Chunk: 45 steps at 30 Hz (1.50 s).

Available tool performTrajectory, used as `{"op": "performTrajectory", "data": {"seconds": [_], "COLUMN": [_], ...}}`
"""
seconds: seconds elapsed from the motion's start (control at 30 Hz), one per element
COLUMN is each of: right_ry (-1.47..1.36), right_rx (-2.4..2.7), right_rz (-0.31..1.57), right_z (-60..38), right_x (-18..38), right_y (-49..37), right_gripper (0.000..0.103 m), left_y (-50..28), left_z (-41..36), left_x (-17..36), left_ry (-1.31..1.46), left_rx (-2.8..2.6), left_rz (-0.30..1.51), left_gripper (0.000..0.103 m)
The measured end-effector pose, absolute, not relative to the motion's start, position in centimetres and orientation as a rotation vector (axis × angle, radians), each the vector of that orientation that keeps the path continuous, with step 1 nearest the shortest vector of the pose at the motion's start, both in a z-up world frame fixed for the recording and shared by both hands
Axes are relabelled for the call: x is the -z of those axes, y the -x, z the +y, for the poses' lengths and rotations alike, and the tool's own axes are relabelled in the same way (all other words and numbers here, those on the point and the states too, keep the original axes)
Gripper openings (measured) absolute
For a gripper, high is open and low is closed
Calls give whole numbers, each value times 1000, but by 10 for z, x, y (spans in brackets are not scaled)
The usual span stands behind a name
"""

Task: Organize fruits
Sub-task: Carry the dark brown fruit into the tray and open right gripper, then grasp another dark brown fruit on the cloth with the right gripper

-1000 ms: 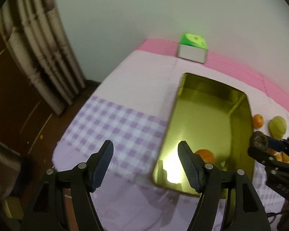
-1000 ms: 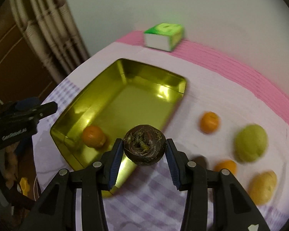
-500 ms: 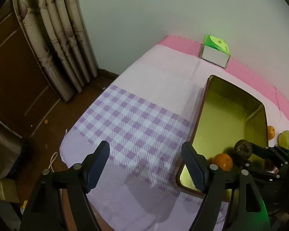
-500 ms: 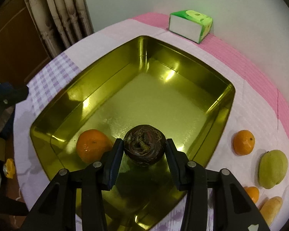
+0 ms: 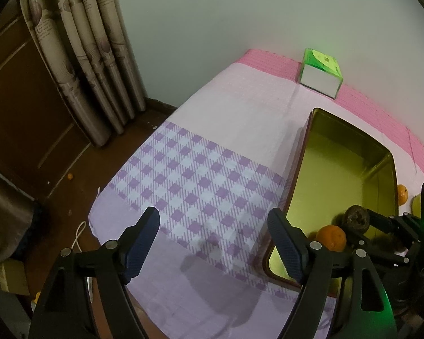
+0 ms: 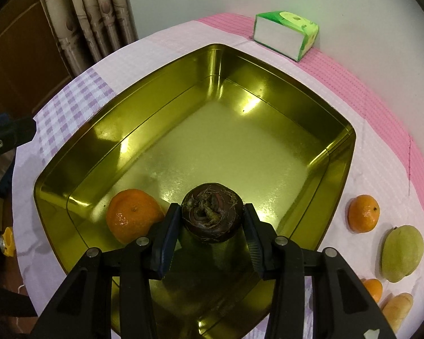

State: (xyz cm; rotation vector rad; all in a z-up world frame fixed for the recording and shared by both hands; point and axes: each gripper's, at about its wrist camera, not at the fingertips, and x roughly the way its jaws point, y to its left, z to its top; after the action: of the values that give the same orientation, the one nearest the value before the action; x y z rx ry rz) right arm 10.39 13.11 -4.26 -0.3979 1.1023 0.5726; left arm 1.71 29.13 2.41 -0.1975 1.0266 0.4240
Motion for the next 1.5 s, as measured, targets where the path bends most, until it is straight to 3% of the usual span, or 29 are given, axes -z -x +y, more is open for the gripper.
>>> {"op": "performTrajectory", "data": {"seconds": [0.7, 1.13, 1.5], "right_ry": [306, 173, 79], "right_rx": [-566, -378, -196], "right_rz": [1033, 1017, 1106], "right_z": [108, -32, -130], "right_x": [11, -23, -3], "right_y": [-95, -63, -32], "right_gripper": [49, 49, 49], "left_y": [-19, -21, -22], "left_z": [271, 264, 261], "left_x": [-31, -30, -27], "left_ry": [148, 130, 116], "left_rx": [-330, -301, -301], "left_rz": [989, 997, 1011], "left_gripper": [80, 81, 81]}}
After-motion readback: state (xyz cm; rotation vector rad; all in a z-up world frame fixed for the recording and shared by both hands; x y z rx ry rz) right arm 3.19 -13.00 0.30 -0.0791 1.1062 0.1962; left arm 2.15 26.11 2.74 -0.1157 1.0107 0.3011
